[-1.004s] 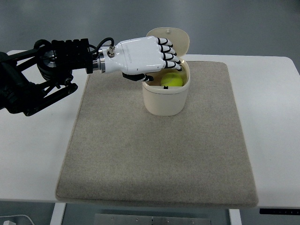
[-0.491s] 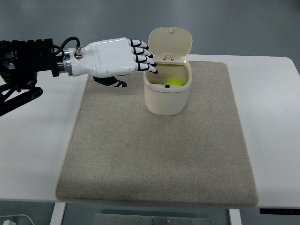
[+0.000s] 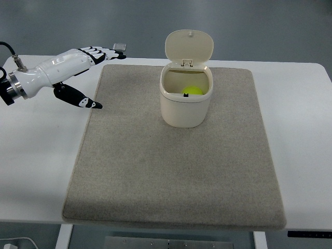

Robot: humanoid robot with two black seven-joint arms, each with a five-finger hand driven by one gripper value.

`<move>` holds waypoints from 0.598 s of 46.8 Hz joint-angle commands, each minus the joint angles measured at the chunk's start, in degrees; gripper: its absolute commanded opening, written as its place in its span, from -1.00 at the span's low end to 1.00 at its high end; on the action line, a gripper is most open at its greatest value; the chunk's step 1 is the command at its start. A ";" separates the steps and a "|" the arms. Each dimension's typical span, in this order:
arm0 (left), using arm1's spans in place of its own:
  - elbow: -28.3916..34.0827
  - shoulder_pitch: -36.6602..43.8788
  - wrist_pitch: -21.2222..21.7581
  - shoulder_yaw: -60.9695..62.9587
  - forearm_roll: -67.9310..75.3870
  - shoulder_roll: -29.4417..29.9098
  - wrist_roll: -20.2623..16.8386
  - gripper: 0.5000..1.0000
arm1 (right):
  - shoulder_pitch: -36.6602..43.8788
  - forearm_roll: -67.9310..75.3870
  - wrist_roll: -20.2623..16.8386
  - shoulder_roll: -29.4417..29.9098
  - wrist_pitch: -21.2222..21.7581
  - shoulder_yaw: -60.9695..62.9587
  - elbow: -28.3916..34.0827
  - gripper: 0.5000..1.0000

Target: Put tennis ball into box with left hand

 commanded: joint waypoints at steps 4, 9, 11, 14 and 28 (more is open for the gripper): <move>0.50 2.95 -2.56 -3.03 -16.87 -0.23 0.08 0.97 | 0.01 0.00 0.00 0.00 -0.09 0.00 0.00 0.75; 2.69 3.30 -8.97 -3.39 -32.25 -0.32 0.17 0.98 | 0.01 0.00 0.00 0.00 0.00 0.00 0.00 0.76; 4.36 3.04 -12.57 -3.30 -37.97 -0.32 0.26 0.98 | 0.01 0.00 0.00 0.00 0.00 0.00 0.00 0.76; 7.35 2.69 -18.28 -3.30 -45.53 -0.32 0.52 0.98 | 0.01 0.00 0.00 0.00 0.00 0.00 0.00 0.75; 21.24 2.07 -40.52 -3.21 -66.99 -4.44 2.89 0.98 | 0.01 0.00 0.00 0.00 0.00 0.00 0.00 0.75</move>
